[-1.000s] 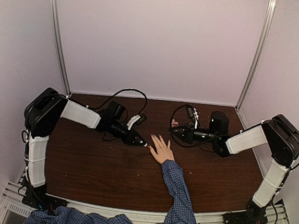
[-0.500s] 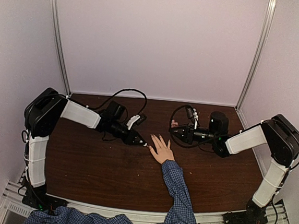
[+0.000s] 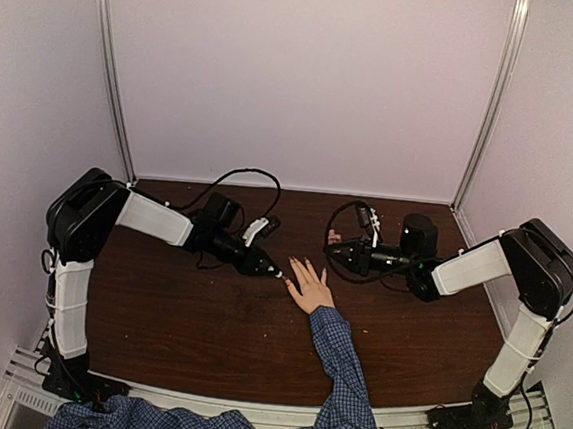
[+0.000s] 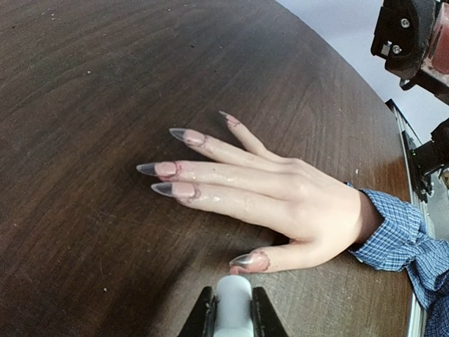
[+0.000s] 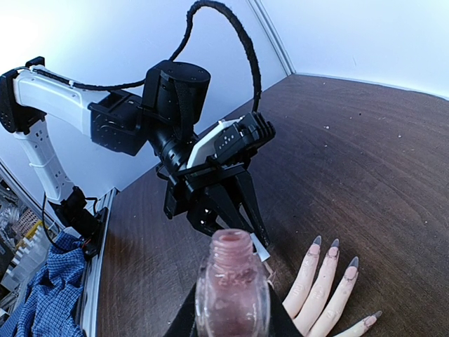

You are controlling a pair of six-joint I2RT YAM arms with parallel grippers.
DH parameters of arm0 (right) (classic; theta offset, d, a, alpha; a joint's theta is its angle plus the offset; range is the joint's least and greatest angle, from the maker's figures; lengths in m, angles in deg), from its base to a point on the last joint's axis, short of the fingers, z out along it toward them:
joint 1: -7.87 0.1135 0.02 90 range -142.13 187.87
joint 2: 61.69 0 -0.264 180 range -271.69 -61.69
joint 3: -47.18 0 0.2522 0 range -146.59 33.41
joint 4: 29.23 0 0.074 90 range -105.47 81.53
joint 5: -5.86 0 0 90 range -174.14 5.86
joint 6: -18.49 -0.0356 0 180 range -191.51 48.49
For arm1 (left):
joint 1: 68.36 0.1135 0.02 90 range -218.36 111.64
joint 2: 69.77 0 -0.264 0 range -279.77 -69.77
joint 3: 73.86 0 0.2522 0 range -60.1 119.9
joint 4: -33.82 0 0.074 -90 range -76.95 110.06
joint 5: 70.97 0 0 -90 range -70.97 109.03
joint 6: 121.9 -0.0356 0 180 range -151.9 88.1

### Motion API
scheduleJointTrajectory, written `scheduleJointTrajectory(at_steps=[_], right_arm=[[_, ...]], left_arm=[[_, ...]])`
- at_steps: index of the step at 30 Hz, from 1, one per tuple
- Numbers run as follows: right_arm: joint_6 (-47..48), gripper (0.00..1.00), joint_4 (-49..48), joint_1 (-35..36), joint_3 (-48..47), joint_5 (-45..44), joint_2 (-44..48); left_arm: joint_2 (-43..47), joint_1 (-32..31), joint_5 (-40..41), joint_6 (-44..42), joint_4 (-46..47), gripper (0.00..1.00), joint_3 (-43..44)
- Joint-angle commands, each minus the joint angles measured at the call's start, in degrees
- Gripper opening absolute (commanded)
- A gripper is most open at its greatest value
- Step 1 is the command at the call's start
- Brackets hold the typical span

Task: Paint the nails
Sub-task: Paint the nail with the hand.

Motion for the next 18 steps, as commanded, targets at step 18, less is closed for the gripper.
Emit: scheduleJointTrajectory(at_steps=[18], right_arm=[[-0.8, 0.0, -2.8, -0.3, -0.7, 0.9, -0.8]], left_arm=[[0.8, 1.1, 0.5, 1.8, 5.2, 0.0, -1.0]])
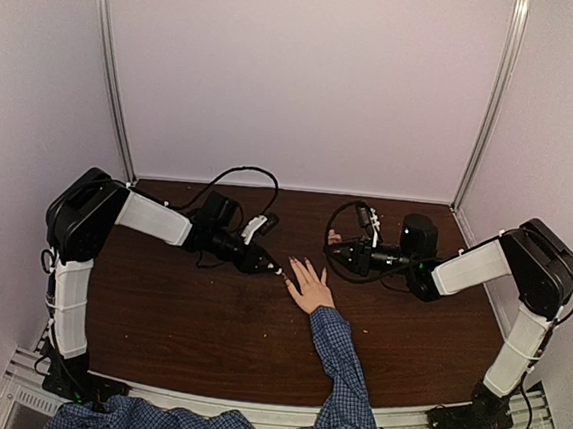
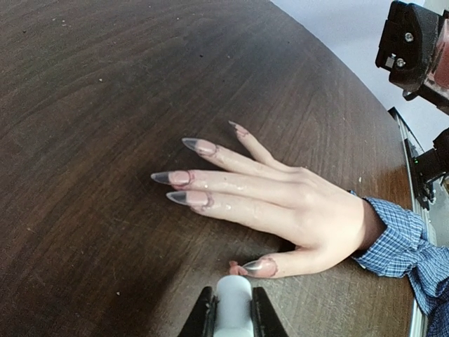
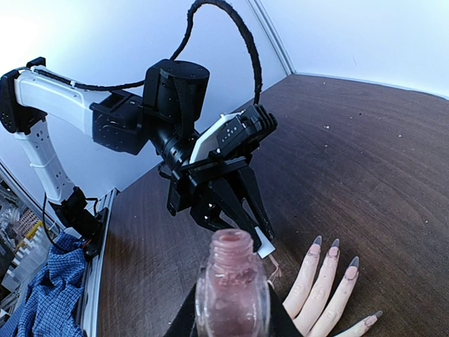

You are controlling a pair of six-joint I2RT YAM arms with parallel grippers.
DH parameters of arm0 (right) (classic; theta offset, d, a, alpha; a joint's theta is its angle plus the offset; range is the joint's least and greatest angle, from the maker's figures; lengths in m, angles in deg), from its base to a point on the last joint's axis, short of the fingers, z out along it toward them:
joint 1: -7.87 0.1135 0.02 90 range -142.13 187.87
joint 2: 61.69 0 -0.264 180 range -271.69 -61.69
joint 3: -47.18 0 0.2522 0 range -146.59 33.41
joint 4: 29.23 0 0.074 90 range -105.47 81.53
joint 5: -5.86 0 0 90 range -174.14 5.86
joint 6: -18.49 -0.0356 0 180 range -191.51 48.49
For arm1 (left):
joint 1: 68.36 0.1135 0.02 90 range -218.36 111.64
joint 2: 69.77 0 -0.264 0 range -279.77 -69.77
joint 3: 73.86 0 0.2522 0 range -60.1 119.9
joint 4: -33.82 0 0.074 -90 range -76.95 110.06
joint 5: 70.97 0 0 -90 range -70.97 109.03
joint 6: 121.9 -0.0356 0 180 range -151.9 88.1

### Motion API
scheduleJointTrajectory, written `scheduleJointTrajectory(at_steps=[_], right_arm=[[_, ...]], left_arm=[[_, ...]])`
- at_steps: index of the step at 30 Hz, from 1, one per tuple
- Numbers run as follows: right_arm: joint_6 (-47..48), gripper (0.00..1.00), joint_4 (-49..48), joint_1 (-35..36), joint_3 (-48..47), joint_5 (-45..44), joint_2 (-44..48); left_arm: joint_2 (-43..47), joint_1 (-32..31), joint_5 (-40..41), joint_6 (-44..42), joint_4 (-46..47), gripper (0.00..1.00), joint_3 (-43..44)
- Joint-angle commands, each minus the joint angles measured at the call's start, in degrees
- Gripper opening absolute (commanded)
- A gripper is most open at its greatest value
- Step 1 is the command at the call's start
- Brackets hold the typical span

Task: Paint the nails
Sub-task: Paint the nail with the hand.

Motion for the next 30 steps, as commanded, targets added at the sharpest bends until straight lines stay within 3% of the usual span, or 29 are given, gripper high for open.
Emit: scheduleJointTrajectory(at_steps=[1, 21, 30], right_arm=[[-0.5, 0.0, -2.8, -0.3, -0.7, 1.0, -0.9], [-0.8, 0.0, -3.1, -0.4, -0.8, 1.2, -1.0], [-1.0, 0.0, -3.2, -0.4, -0.9, 1.2, -1.1]], left_arm=[[1.0, 0.7, 0.1, 0.7, 3.5, 0.0, -0.9], [6.7, 1.3, 0.2, 2.6, 16.8, 0.0, -10.1], [5.2, 0.7, -2.2, 1.5, 13.3, 0.0, -7.6]])
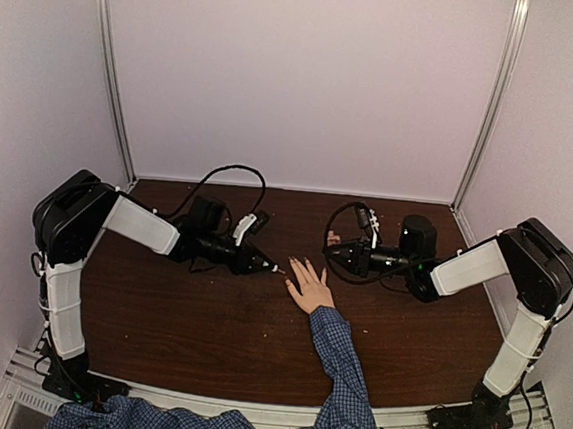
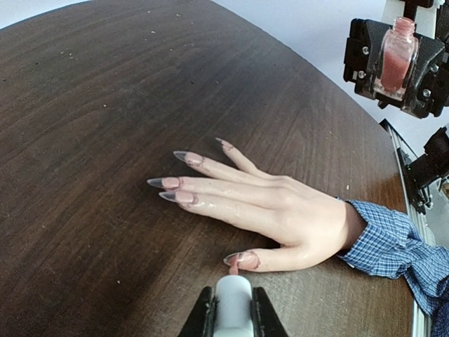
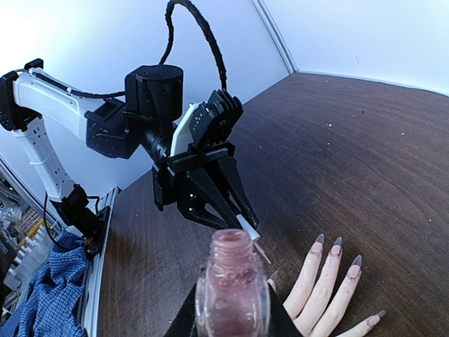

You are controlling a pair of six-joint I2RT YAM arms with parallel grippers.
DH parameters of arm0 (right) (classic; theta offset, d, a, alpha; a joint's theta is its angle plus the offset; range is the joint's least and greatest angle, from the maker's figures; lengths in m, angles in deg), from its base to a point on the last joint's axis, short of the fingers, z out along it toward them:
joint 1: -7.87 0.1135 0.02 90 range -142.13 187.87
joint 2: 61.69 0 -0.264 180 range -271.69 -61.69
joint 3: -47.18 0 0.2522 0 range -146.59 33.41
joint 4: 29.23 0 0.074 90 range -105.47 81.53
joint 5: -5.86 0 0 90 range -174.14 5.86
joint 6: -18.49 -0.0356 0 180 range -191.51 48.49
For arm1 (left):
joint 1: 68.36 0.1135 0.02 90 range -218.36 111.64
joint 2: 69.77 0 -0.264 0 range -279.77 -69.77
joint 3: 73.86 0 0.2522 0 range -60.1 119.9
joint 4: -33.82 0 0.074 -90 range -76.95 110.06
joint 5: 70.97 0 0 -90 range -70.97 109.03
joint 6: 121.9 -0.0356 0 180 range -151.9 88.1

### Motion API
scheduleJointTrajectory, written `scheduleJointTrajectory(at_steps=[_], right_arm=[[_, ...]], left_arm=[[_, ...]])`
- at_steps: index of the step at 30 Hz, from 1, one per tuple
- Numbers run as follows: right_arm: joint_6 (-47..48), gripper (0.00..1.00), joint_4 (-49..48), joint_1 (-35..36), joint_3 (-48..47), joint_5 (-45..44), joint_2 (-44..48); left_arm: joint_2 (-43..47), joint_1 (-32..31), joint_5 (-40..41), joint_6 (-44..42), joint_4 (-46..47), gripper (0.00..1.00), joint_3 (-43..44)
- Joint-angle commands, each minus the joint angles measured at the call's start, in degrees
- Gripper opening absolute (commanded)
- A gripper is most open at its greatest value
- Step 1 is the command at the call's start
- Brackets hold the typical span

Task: Paint the nails
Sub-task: Paint the nail with the hand.

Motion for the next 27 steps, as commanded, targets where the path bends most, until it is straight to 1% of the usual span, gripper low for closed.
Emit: scheduleJointTrajectory(at_steps=[1, 12, 17, 27], right_arm=[[-0.8, 0.0, -2.3, -0.4, -0.9, 0.6, -0.3], [-0.8, 0.0, -2.3, -0.3, -0.9, 0.7, -0.3], [-0.8, 0.0, -2.3, -0.4, -0.9, 0.7, -0.4], [-0.8, 0.0, -2.3, -0.3, -0.9, 0.7, -0.4]], left_arm=[[0.4, -0.2, -2.0, -0.9, 0.0, 0.0, 2.1], [-1.2, -1.0, -2.6, -2.6, -4.5, 0.0, 4.8], [-2.1, -1.7, -1.9, -4.3, -8.0, 0.0, 6.7], [-3.3, -1.8, -1.1, -4.9, -11.1, 0.0, 8.5]])
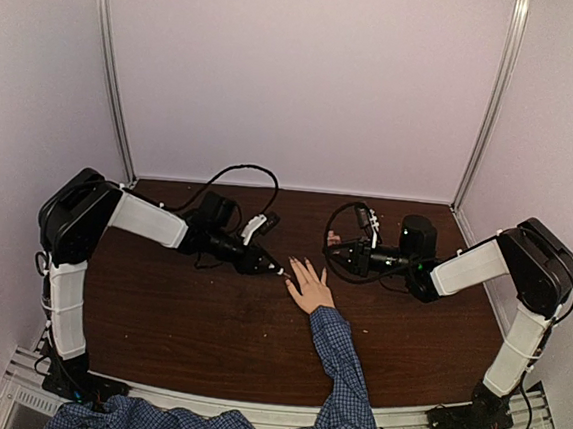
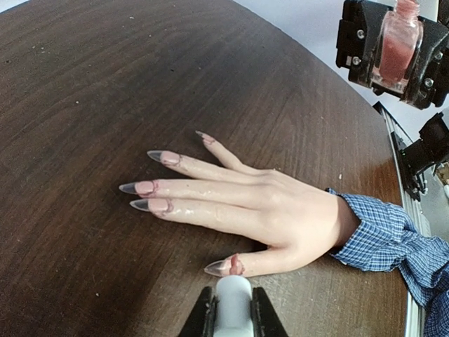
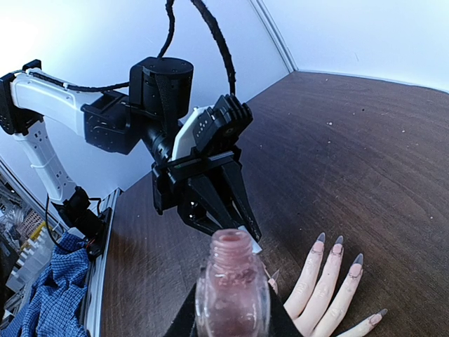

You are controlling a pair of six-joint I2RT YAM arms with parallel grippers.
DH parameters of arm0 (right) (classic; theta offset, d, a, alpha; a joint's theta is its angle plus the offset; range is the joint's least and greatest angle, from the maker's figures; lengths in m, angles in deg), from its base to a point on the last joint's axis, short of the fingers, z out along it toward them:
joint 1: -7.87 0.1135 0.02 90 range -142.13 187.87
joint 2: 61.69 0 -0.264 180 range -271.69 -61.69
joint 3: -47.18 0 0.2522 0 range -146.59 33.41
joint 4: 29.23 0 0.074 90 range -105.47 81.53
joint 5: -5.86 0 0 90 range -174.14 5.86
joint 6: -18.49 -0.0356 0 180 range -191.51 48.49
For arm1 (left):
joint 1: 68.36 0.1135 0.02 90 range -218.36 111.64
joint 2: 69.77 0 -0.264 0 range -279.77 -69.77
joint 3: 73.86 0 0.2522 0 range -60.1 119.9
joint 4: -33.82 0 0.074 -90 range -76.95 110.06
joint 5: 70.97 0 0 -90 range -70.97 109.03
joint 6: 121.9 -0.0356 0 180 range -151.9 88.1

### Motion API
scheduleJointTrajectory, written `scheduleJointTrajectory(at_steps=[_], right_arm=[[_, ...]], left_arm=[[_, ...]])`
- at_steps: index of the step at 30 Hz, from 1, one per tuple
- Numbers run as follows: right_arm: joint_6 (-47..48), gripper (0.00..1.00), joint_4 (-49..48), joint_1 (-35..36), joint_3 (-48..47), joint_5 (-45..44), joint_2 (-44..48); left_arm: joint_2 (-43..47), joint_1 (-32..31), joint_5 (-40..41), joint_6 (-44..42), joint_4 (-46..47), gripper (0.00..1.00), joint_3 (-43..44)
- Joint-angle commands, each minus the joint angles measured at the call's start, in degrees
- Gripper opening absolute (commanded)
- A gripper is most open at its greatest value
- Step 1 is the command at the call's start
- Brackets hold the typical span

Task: Paint the nails
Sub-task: Paint the nail with the hand.

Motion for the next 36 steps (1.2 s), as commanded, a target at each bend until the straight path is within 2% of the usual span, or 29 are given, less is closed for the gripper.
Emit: scheduleJointTrajectory(at_steps=[1, 36], right_arm=[[0.0, 0.0, -2.3, -0.4, -0.9, 0.7, -0.4], [0.0, 0.0, -2.2, -0.3, -0.8, 0.6, -0.3]], left_arm=[[-1.8, -0.2, 0.1, -1.4, -1.5, 0.0, 2.4], [-3.2, -0.1, 4.1, -1.9, -5.9, 0.0, 4.7]])
